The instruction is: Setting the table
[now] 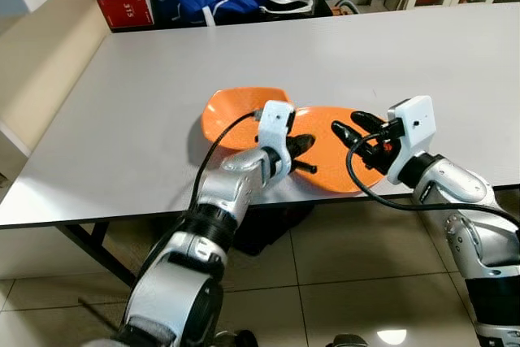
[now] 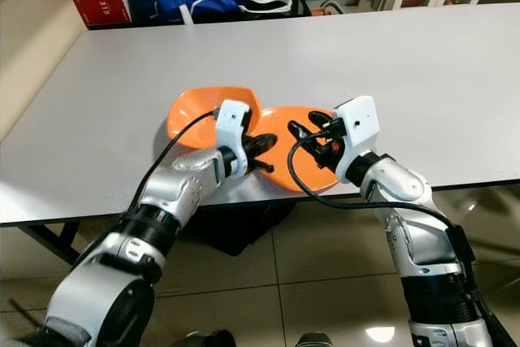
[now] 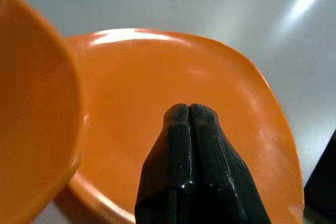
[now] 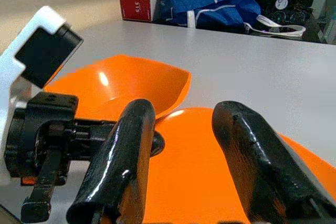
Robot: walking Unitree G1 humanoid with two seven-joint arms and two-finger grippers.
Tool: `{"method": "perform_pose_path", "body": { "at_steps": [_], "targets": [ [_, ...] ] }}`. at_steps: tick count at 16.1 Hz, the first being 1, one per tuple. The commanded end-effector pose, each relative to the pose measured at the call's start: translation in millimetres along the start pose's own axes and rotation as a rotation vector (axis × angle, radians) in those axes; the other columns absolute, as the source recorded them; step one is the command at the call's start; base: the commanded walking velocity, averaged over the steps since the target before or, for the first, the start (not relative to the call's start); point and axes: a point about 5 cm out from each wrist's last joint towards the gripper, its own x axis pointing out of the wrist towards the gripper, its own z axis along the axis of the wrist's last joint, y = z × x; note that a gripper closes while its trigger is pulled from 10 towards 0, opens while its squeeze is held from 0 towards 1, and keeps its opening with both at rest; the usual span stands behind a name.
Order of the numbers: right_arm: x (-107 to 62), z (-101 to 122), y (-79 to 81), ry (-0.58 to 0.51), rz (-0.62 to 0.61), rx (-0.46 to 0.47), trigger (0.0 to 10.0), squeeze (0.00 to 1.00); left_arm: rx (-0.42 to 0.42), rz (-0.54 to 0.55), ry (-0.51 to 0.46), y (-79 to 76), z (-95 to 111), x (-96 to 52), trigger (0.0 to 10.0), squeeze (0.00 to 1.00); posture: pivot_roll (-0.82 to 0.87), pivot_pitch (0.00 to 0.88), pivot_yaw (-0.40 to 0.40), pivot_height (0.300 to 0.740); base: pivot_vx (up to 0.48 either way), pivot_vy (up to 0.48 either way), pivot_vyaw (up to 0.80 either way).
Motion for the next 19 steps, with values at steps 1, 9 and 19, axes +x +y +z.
{"method": "perform_pose_path", "body": {
  "at_steps": [1,9,19],
  "targets": [
    [1.4,9,4.5,-0.037,0.016,-0.026,10.0,0.0,0.047,-0.029,0.033,-8.9,4,7.1,10.0,0.0,-0.31,0.0,0.118,0.74,0.0,0.0,0.0],
    [-3.3,17,14.3,-0.049,0.034,-0.048,10.0,0.0,0.217,0.013,0.107,-14.1,48,21.0,10.0,0.0,-0.35,0.008,0.145,0.74,0.0,0.0,0.0],
    [-43.3,27,0.1,0.035,0.021,-0.109,10.0,0.0,0.141,0.05,0.217,-5.4,27,19.8,10.0,0.0,-0.41,0.04,0.178,0.74,0.0,0.0,0.0]
  ]
}}
